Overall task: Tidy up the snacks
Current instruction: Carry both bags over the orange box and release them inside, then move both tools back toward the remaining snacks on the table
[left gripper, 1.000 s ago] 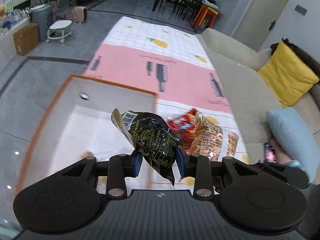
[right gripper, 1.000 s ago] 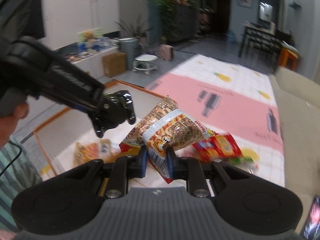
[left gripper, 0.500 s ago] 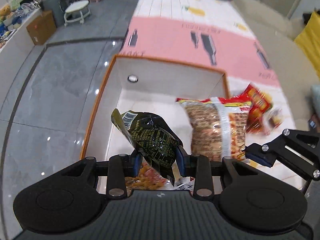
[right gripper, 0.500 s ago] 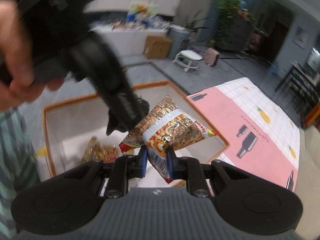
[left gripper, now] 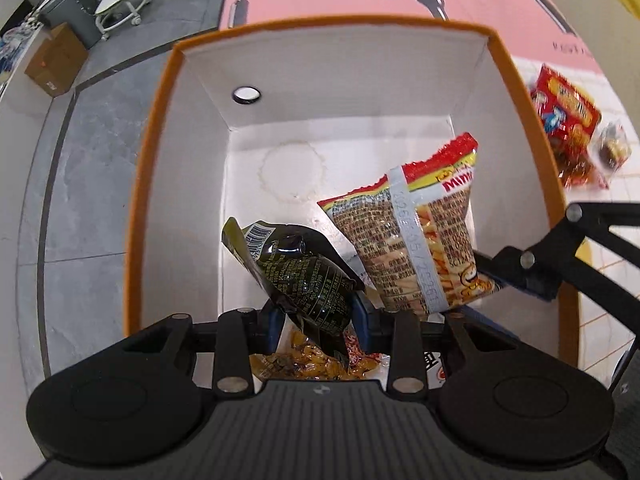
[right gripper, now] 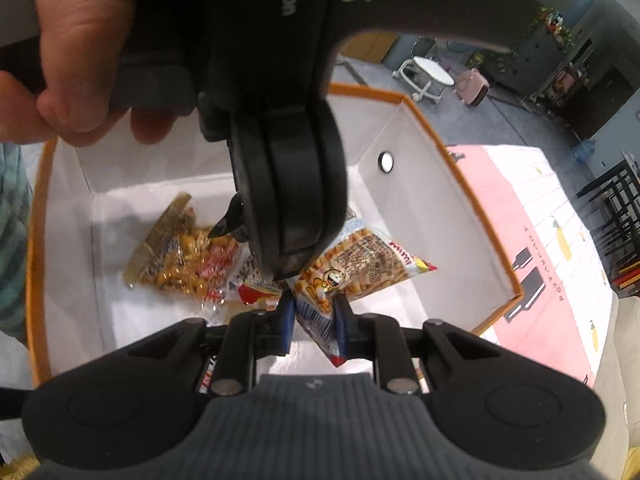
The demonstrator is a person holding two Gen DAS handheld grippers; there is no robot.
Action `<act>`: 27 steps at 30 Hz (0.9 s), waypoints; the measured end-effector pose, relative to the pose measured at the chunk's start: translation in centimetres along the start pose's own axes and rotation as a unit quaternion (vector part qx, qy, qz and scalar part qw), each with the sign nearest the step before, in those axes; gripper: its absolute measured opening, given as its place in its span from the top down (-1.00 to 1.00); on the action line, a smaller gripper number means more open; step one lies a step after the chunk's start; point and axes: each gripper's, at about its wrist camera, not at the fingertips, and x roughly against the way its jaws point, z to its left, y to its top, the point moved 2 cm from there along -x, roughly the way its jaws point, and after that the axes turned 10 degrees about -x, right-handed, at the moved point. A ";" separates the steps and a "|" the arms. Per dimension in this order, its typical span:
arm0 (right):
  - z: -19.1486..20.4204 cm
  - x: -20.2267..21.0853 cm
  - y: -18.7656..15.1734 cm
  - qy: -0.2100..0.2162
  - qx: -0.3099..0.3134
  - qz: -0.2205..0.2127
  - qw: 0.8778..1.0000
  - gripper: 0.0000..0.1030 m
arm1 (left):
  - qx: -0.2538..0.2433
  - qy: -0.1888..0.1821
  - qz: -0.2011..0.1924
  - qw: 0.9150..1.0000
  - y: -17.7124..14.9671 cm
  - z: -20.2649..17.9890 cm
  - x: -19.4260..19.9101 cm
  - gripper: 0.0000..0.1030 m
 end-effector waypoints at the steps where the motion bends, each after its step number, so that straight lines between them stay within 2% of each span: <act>1: 0.0 -0.3 0.0 0.001 0.000 0.004 1.000 0.68 | -0.004 0.001 0.003 1.000 0.0 -0.2 -0.2 0.24; 8: -0.6 -1.9 0.4 0.007 -0.007 0.029 1.000 0.66 | 0.001 -0.002 0.024 1.000 0.0 -0.2 -1.5 0.23; 16: -0.1 -1.1 0.5 0.001 -0.001 0.023 1.000 0.62 | 0.008 -0.003 0.021 1.000 0.2 0.0 -1.3 0.21; 19: 0.9 -0.3 0.2 0.000 0.000 0.020 1.000 0.60 | 0.006 0.003 0.013 1.000 0.2 0.0 -0.7 0.11; 24: 1.9 0.5 0.0 0.000 0.001 0.011 1.000 0.19 | 0.016 0.008 -0.006 1.000 0.2 0.0 0.9 -0.14; 27: 1.7 1.5 -0.3 -0.005 -0.002 -0.010 1.000 0.05 | 0.021 0.019 -0.029 0.999 0.1 -0.2 2.5 -0.23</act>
